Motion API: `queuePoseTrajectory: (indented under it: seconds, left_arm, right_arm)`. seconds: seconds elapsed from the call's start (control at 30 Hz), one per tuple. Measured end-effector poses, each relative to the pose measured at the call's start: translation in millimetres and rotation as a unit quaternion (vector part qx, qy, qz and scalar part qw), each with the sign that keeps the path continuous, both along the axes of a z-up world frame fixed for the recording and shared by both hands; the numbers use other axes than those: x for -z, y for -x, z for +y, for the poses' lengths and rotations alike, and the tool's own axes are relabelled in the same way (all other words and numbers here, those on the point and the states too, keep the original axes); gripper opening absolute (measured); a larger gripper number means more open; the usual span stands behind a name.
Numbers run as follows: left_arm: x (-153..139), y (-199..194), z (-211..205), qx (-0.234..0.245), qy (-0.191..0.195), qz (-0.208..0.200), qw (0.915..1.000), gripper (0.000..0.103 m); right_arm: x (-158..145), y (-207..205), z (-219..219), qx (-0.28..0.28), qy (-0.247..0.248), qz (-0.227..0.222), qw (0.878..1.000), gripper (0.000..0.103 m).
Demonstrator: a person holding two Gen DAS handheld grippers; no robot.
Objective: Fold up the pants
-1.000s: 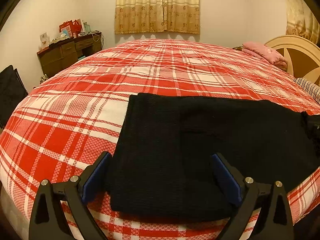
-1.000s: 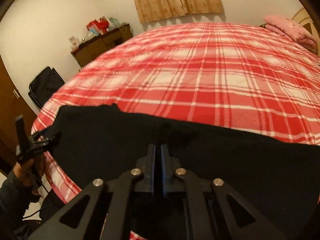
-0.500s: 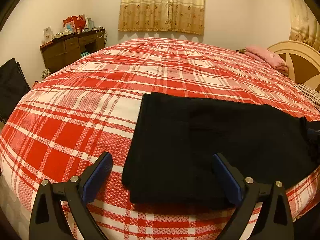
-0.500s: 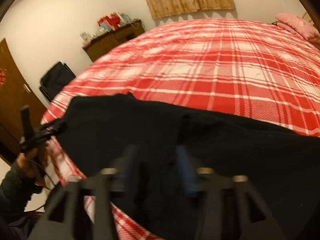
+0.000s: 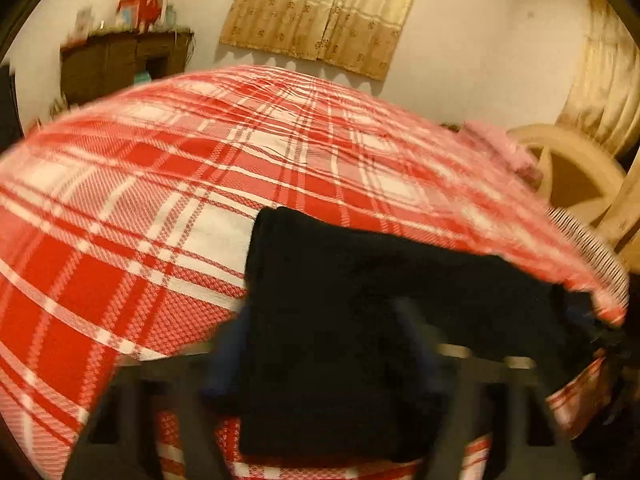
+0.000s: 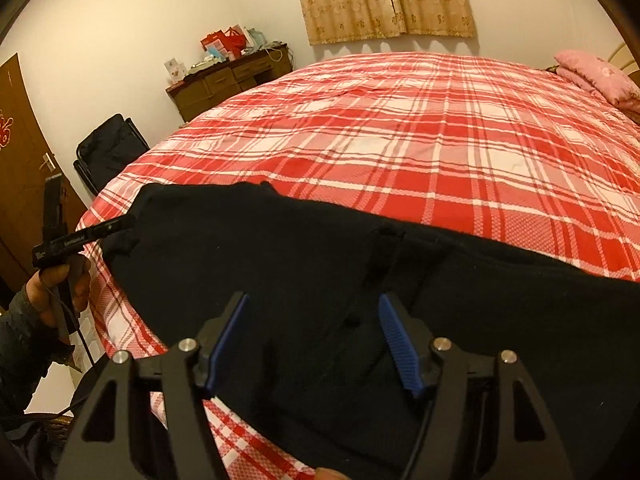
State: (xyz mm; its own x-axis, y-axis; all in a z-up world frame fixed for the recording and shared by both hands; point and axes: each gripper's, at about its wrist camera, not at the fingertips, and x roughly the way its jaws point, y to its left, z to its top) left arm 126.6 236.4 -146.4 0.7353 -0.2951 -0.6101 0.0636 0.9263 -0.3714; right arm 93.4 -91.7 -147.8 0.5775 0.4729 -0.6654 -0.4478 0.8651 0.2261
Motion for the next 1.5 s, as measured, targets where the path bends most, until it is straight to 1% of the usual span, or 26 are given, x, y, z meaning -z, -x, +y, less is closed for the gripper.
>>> queuePoseTrajectory:
  seconds: [0.03, 0.07, 0.1, 0.3, 0.4, 0.47, 0.53, 0.57, 0.63, 0.73, 0.8, 0.9, 1.1, 1.2, 1.37, 1.43, 1.5]
  left_arm:
    - [2.6, -1.3, 5.1, -0.001, 0.019, 0.006, 0.9998, 0.036]
    - [5.3, -1.1, 10.2, -0.002, 0.039, 0.008, 0.9992, 0.036]
    - [5.7, -0.5, 10.3, -0.001, 0.042, 0.006, 0.9991, 0.036]
    - [3.8, 0.4, -1.8, -0.003, 0.005, -0.003, 1.0, 0.04]
    - [3.4, -2.2, -2.3, -0.001, 0.0, -0.002, 1.0, 0.04]
    - [3.9, -3.0, -1.6, 0.004, 0.0, -0.001, 1.0, 0.043]
    - [2.7, 0.0, 0.4, 0.007, 0.003, -0.008, 0.9999, 0.043]
    - [2.1, 0.9, 2.2, 0.006, 0.008, -0.01, 0.9999, 0.034]
    - [2.2, 3.3, 8.4, 0.008, 0.027, -0.008, 0.9996, 0.029]
    - [2.3, 7.4, 13.8, 0.004, 0.053, -0.004, 0.9986, 0.026]
    - [0.0, 10.6, 11.5, 0.004, 0.049, -0.007, 0.9988, 0.026]
    - [-8.5, 15.4, 7.8, 0.004, 0.05, -0.017, 0.9986, 0.024]
    - [-41.1, 25.3, -2.8, 0.015, 0.056, -0.054, 0.9969, 0.023]
    - [-57.6, 28.8, -11.2, 0.026, 0.062, -0.07, 0.9953, 0.022]
    - [-92.5, 35.0, -35.4, 0.056, 0.058, -0.098, 0.9919, 0.022]
    - [-104.5, 35.9, -45.5, 0.067, 0.054, -0.107, 0.9906, 0.022]
    - [-114.4, 36.7, -55.3, 0.076, 0.053, -0.114, 0.9892, 0.022]
  right_arm:
    - [0.0, 1.2, 0.2, 0.0, 0.0, -0.001, 1.0, 0.069]
    - [0.0, 1.6, 0.8, 0.0, 0.0, -0.001, 1.0, 0.07]
    - [0.4, 1.7, 1.0, 0.0, 0.001, -0.002, 1.0, 0.07]
    - [2.4, 1.3, 3.0, -0.001, 0.008, -0.005, 1.0, 0.071]
    - [2.4, 1.8, 3.2, -0.001, 0.008, -0.005, 1.0, 0.071]
    - [2.5, 1.9, 3.3, -0.001, 0.008, -0.006, 1.0, 0.071]
    - [2.8, 1.9, 4.4, 0.0, 0.011, -0.007, 1.0, 0.071]
    - [3.1, 2.1, 4.2, 0.0, 0.012, -0.008, 1.0, 0.071]
    - [3.0, 2.5, 4.4, 0.0, 0.014, -0.009, 1.0, 0.071]
    - [2.6, 2.6, 4.2, 0.001, 0.011, -0.007, 1.0, 0.071]
    - [2.8, 1.7, 3.7, 0.001, 0.012, -0.006, 1.0, 0.071]
    - [2.6, 2.0, 5.0, 0.0, 0.021, -0.007, 1.0, 0.071]
    - [2.6, 3.3, 9.1, 0.0, 0.045, -0.012, 0.999, 0.071]
    - [1.0, 3.4, 8.6, 0.001, 0.048, -0.011, 0.999, 0.071]
    - [-7.6, 6.2, 6.0, 0.008, 0.051, -0.014, 0.999, 0.072]
    - [-16.4, 10.0, 2.4, 0.012, 0.05, -0.024, 0.998, 0.077]
    - [-23.2, 13.1, -1.3, 0.013, 0.046, -0.031, 0.998, 0.079]
